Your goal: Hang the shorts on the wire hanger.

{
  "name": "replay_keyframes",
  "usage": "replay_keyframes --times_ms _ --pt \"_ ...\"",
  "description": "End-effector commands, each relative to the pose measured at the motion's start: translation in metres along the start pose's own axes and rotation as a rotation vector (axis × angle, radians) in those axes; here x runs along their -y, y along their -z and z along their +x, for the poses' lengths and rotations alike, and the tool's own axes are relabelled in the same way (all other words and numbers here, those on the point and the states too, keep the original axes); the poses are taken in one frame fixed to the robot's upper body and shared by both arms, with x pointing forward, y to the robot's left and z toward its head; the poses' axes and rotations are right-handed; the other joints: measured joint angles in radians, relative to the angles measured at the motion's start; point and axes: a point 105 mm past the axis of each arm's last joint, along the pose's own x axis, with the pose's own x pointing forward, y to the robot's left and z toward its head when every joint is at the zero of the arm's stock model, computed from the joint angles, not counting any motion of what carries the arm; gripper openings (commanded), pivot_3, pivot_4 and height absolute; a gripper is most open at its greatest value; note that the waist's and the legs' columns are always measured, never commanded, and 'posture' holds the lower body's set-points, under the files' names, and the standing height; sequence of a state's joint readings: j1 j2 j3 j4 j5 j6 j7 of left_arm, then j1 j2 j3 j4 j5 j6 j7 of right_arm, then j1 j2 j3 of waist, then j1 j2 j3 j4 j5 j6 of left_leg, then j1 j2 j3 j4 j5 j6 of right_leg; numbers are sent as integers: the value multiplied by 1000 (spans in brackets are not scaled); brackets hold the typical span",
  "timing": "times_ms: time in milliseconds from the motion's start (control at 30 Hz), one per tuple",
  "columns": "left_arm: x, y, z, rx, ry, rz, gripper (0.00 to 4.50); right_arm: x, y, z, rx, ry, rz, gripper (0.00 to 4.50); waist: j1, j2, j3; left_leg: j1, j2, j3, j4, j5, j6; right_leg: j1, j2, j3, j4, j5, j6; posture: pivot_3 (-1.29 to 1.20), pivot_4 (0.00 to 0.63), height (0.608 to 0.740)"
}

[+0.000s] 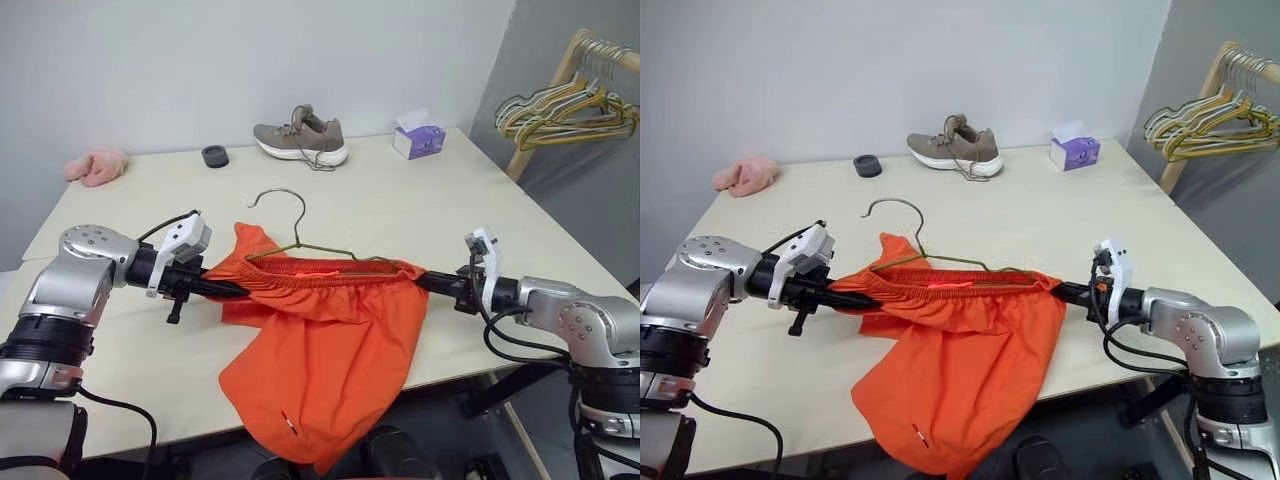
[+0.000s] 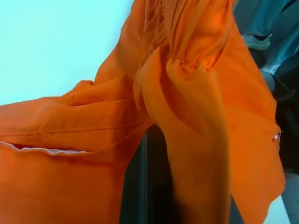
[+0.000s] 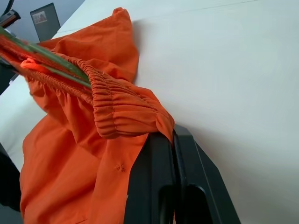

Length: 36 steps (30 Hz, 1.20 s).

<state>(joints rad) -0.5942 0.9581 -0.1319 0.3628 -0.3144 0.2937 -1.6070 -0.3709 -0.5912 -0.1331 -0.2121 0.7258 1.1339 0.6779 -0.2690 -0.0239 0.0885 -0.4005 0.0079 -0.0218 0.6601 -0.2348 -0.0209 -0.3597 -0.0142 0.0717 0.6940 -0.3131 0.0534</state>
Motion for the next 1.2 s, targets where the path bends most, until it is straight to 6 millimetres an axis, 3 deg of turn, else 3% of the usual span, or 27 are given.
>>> replay_keyframes --times_ms 33,167,367,833,967,1200 --pt "-9 3 -12 -44 -64 27 0 3 -9 -11 -2 46 -86 44 -1 0 0 0 0 0 0 0 0 0 0 0 0 0 0 -266 28 740" --pt "-11 5 -4 -53 -59 46 0 -7 -13 -7 -31 23 -179 44 -1 0 0 0 0 0 0 0 0 0 0 0 -1 0 0 -269 30 740" --pt "-4 -2 25 -56 29 113 0 -41 -26 12 -80 -75 -425 44 -4 0 1 0 1 1 0 0 0 0 -2 0 -2 0 0 -275 33 740" --pt "-2 -1 53 -62 52 168 0 -60 -31 19 -127 -161 -636 44 -5 0 1 -3 1 0 -1 0 0 -1 -3 -1 -6 0 0 -289 33 740" --pt "0 -1 60 -57 59 174 0 -63 -29 13 -142 -159 -684 890 -5 0 1 -3 1 0 -1 0 0 -1 -3 -1 -6 0 0 -292 35 740" --pt "2 -3 66 -35 49 178 0 -51 -19 -14 -223 -53 -760 3270 -1 0 1 -3 1 -1 -1 0 0 -1 -4 -1 -6 0 0 -297 37 740"
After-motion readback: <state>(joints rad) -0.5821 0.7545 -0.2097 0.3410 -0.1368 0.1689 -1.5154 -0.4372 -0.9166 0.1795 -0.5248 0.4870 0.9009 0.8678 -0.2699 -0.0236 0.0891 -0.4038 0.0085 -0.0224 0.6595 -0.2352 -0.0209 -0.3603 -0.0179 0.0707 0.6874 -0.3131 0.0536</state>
